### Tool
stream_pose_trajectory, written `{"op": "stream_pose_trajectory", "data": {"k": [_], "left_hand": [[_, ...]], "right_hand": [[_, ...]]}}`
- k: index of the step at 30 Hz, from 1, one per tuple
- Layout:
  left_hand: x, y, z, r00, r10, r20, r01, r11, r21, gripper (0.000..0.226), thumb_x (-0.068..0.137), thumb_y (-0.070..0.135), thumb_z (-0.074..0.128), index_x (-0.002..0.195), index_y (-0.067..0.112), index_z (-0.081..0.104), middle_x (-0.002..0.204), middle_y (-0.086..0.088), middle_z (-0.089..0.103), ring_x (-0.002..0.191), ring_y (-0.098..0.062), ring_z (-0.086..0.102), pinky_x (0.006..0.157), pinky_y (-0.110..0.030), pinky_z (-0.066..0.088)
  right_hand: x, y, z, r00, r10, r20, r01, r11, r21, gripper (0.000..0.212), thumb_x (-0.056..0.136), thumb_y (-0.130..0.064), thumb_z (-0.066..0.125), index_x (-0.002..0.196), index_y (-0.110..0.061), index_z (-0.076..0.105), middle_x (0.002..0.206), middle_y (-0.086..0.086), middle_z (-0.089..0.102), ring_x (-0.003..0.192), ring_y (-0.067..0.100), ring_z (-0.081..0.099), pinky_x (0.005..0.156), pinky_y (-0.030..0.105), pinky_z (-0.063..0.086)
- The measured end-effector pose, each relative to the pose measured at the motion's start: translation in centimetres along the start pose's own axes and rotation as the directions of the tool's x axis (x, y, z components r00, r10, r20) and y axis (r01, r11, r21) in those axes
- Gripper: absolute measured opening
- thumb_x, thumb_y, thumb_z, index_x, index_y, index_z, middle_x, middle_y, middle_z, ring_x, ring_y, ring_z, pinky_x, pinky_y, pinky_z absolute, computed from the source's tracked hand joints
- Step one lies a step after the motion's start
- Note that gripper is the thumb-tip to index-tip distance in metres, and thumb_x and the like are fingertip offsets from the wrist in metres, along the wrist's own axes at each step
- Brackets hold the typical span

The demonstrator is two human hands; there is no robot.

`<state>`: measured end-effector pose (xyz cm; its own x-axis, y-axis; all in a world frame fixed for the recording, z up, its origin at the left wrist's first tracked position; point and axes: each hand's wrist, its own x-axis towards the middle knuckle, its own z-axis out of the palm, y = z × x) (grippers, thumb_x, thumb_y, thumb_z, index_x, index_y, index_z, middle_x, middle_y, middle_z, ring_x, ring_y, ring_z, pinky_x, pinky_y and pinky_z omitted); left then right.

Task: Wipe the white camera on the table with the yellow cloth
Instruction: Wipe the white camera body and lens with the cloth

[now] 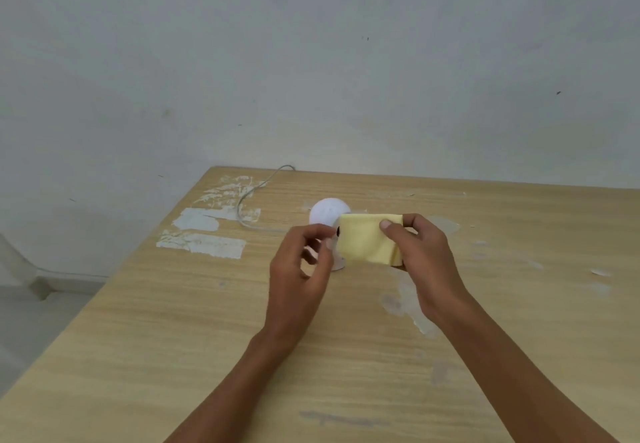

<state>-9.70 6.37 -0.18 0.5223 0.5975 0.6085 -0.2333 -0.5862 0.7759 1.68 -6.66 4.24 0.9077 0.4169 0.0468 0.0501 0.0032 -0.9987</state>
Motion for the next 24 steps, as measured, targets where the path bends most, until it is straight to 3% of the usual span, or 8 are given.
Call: {"op": "stream_pose_trajectory", "data": {"k": [2,5,12,14,18,20,24], "left_hand": [[-0.6,0.8,0.7,0.997,-0.022,0.076,0.024,0.999,-0.028,0.019,0.098,0.01,0.068,0.116,0.016,0.069,0.109,0.008,0.071,0.097,-0.013,0.069,0.076,-0.023,0.055],[-1.1,1.7,1.4,0.978,-0.158,0.133,0.175,0.976,-0.129,0.032,0.095,0.023,0.073,0.126,0.021,0.065,0.117,0.011,0.072,0.107,-0.012,0.071,0.086,-0.024,0.059],[-0.8,1.8,1.0,0.92,-0.28,0.274,0.366,0.865,-0.344,0.029,0.098,0.015,0.068,0.126,0.022,0.064,0.102,-0.005,0.079,0.096,-0.017,0.077,0.082,-0.027,0.06],[-0.5,1.6,0.6,0.913,-0.327,0.242,0.394,0.86,-0.325,0.031,0.1,0.02,0.065,0.13,0.026,0.058,0.095,-0.008,0.079,0.091,-0.019,0.077,0.079,-0.031,0.061],[0.7,-0.1,-0.5,0.948,-0.319,-0.006,0.314,0.937,-0.156,0.015,0.102,0.029,0.062,0.117,0.029,0.062,0.086,0.007,0.072,0.081,-0.004,0.069,0.074,-0.03,0.053],[1.5,-1.1,-0.9,0.961,-0.276,-0.037,0.274,0.961,-0.048,0.024,0.098,0.029,0.068,0.122,0.03,0.061,0.101,0.012,0.067,0.092,0.0,0.064,0.078,-0.023,0.049],[2.3,-3.2,-0.9,0.966,-0.234,0.108,0.228,0.971,0.072,0.056,0.095,0.036,0.072,0.147,0.029,0.051,0.144,0.019,0.055,0.129,-0.004,0.055,0.103,-0.025,0.048]], "right_hand": [[-1.0,-0.2,0.3,0.996,0.004,0.085,-0.006,1.0,0.023,0.009,0.094,-0.026,0.066,0.099,-0.019,0.07,0.088,-0.001,0.078,0.089,0.024,0.072,0.087,0.043,0.056],[-1.9,-0.5,0.5,0.98,0.012,0.199,-0.023,0.998,0.053,0.013,0.096,-0.024,0.064,0.102,-0.018,0.073,0.101,0.008,0.078,0.101,0.031,0.073,0.094,0.047,0.056],[-2.0,-0.2,0.2,0.956,-0.02,0.293,0.004,0.998,0.056,0.014,0.095,-0.02,0.066,0.105,-0.015,0.074,0.104,0.01,0.077,0.104,0.03,0.071,0.094,0.042,0.055],[-1.6,0.1,0.3,0.976,-0.035,0.217,0.023,0.998,0.056,0.013,0.095,-0.018,0.067,0.104,-0.015,0.074,0.101,0.009,0.077,0.1,0.029,0.072,0.088,0.041,0.058],[0.0,0.6,0.4,0.981,-0.191,0.03,0.193,0.972,-0.133,0.015,0.093,-0.016,0.069,0.106,-0.023,0.069,0.091,0.002,0.073,0.076,0.009,0.066,0.063,0.016,0.051],[0.8,0.7,0.8,0.958,-0.286,-0.002,0.278,0.934,-0.225,0.014,0.093,-0.016,0.068,0.106,-0.023,0.066,0.089,-0.007,0.069,0.072,0.003,0.062,0.06,0.014,0.048],[2.6,0.2,2.1,0.894,-0.448,-0.021,0.415,0.844,-0.341,0.012,0.094,-0.011,0.064,0.099,-0.019,0.07,0.086,-0.012,0.069,0.076,0.003,0.062,0.062,0.009,0.042]]}}
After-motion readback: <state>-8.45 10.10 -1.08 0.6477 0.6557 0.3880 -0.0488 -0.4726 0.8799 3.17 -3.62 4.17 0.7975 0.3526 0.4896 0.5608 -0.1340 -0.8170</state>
